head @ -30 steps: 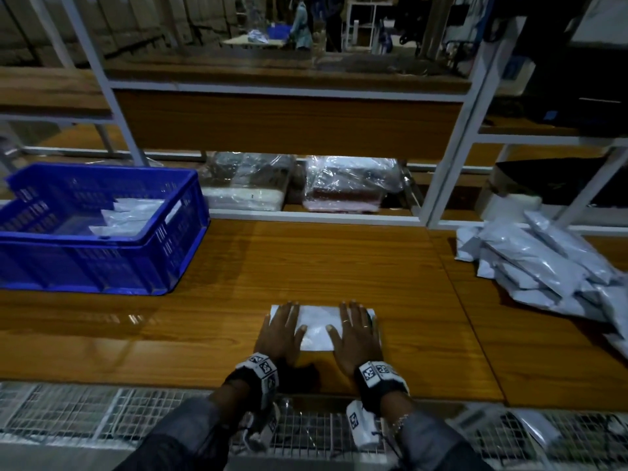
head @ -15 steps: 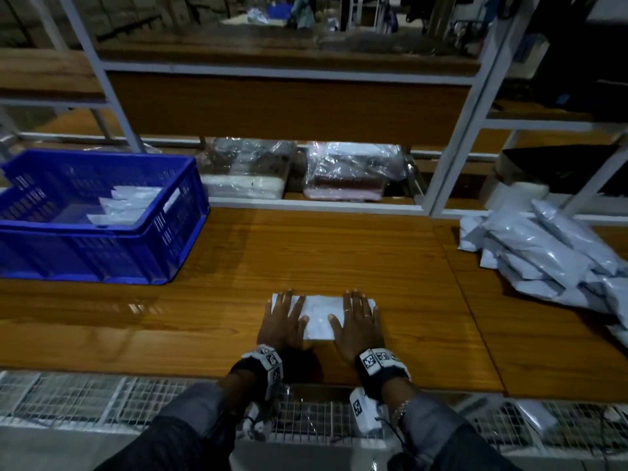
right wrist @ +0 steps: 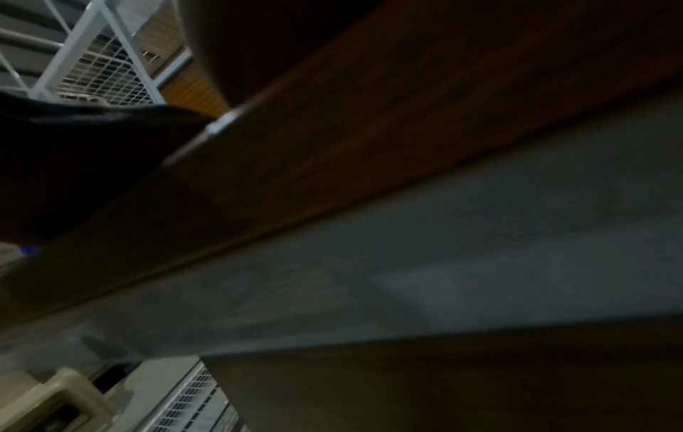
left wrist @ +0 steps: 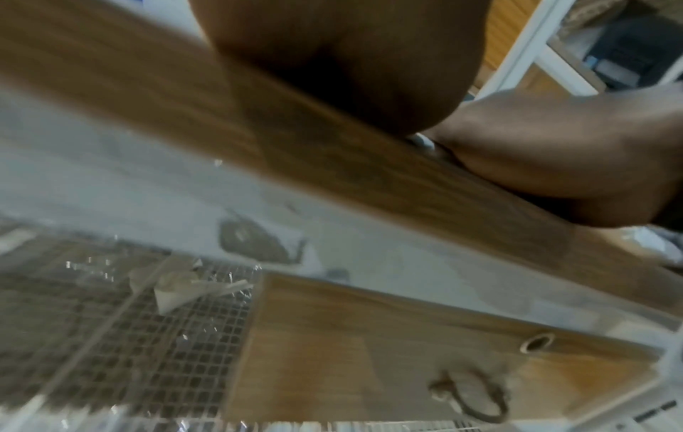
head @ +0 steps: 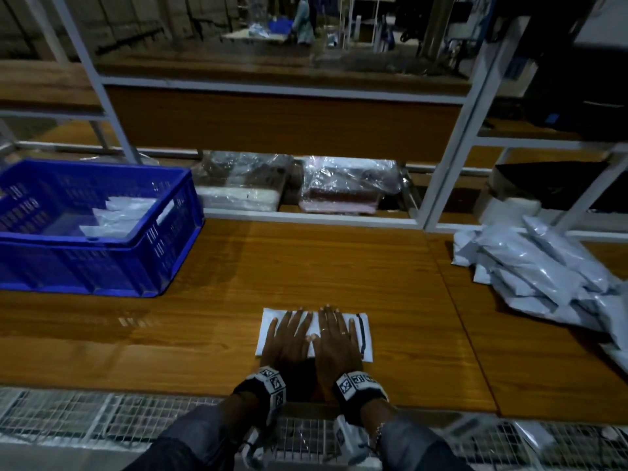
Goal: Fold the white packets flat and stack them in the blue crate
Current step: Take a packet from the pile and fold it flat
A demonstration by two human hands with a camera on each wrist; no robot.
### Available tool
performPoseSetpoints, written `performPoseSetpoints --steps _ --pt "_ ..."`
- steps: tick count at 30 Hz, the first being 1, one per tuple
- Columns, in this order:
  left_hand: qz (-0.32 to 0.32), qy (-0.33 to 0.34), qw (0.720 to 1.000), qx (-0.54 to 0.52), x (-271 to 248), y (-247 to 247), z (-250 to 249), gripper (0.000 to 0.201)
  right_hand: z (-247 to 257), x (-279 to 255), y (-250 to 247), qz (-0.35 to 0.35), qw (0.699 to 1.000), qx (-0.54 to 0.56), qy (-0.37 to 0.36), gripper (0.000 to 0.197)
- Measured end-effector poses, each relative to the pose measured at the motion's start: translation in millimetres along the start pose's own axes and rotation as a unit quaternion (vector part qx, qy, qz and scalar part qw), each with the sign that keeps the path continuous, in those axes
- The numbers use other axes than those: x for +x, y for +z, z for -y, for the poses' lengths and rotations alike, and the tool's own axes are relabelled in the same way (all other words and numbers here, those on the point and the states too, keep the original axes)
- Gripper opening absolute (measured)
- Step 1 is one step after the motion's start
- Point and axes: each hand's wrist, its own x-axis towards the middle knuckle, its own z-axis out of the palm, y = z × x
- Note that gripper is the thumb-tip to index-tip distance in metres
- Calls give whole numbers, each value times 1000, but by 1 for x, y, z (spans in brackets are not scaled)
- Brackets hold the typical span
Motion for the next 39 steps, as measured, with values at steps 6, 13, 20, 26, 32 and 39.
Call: performPoseSetpoints --steps 6,13,20,26,32,39 --pt "-73 4 997 38 -12 -16 17 64 -18 -18 -21 -15 999 14 -30 83" --pt "-100 70 991 48 -14 -22 40 74 -21 -27 -42 46 998 -27 -17 90" --pt "82 63 993 48 -18 -67 43 96 -15 -13 -76 126 988 -86 -27 105" --pt "30 2 999 31 -25 -102 45 62 8 -3 -94 61 992 -85 -74 66" --pt "-58 22 997 -34 -48 -146 92 26 47 16 -106 44 993 -80 -79 35" --pt "-96 37 992 -71 -77 -206 147 24 110 19 -122 -1 996 -26 -83 8"
